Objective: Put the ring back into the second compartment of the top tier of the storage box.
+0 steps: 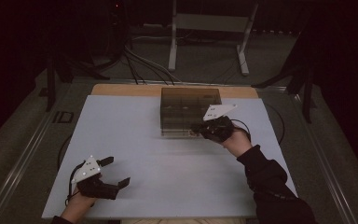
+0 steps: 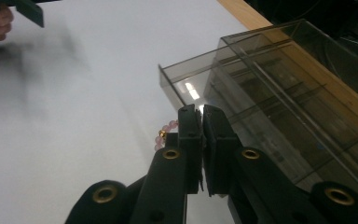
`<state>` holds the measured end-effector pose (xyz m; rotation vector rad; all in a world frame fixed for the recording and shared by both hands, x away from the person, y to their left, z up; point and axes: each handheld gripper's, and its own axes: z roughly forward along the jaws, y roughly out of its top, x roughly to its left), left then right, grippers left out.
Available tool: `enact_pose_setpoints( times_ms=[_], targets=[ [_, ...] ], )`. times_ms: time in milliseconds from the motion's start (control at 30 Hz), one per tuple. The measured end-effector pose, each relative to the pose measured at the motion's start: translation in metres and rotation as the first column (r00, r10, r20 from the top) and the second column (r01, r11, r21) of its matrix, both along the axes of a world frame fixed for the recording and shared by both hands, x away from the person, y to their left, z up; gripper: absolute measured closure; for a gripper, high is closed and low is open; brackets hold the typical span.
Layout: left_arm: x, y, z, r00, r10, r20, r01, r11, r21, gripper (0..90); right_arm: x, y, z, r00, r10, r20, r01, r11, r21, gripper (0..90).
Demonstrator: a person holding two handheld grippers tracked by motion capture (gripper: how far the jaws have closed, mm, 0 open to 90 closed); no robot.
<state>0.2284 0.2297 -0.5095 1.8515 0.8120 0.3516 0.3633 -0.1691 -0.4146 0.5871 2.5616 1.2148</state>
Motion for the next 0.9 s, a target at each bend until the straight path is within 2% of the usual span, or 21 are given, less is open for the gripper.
enact_pose_setpoints(
  times_ms=[900],
  targets=[
    [0.0, 0.0, 0.0, 1.0, -0.001, 0.0, 0.001, 1.0, 0.0, 0.0, 0.029, 0.0, 0.006, 0.9967, -0.081, 0.007, 0.081, 0.997, -0.011, 87.6]
  ],
)
